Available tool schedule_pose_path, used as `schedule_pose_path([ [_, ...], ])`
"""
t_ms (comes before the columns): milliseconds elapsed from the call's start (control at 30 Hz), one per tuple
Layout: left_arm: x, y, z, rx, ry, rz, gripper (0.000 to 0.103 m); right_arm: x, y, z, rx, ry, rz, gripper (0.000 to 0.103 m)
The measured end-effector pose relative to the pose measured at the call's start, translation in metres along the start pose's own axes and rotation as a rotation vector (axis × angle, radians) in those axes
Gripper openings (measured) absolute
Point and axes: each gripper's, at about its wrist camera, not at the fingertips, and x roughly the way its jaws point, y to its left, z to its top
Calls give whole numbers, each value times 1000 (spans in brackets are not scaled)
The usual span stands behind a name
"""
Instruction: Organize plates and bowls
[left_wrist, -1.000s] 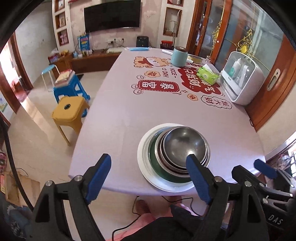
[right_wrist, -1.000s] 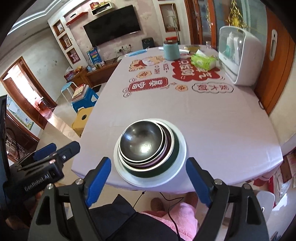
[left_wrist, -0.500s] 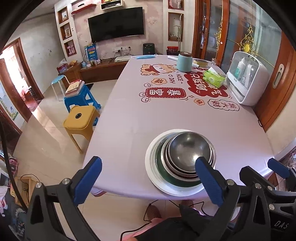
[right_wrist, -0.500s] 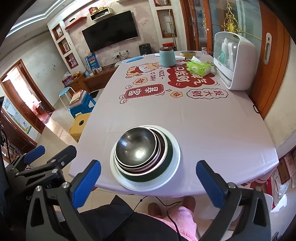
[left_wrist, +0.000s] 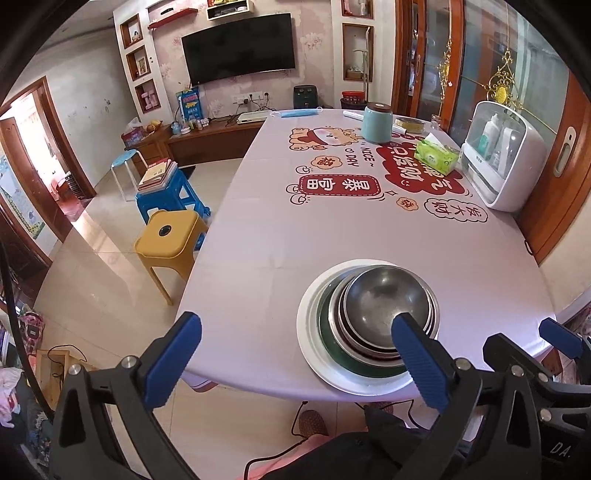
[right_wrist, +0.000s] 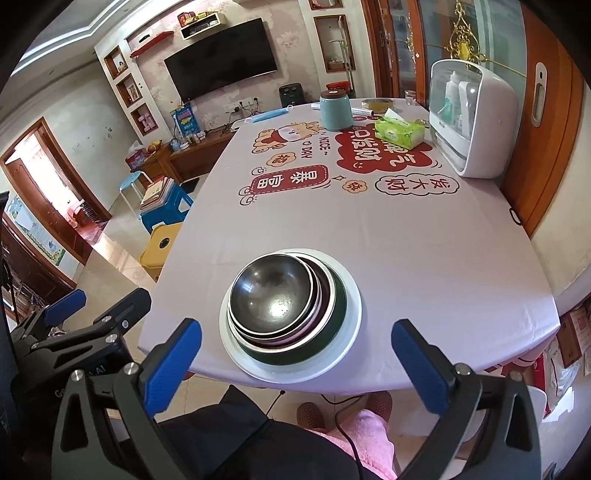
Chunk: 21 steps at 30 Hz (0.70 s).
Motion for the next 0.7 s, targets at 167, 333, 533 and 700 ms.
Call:
schedule_pose_path([
  [167,3,-1,2,4,7,-7,102,1,-1,1,0,2,1,103],
  [333,6,-1,3,4,7,-12,102,2,-1,1,3,1,0,103],
  [533,13,-4,9,9,6,-22,102,5,-4,1,8,5,-2,103],
  [700,19,-8,17,19,6,-35,102,7,-9,1,14,5,-7,103],
])
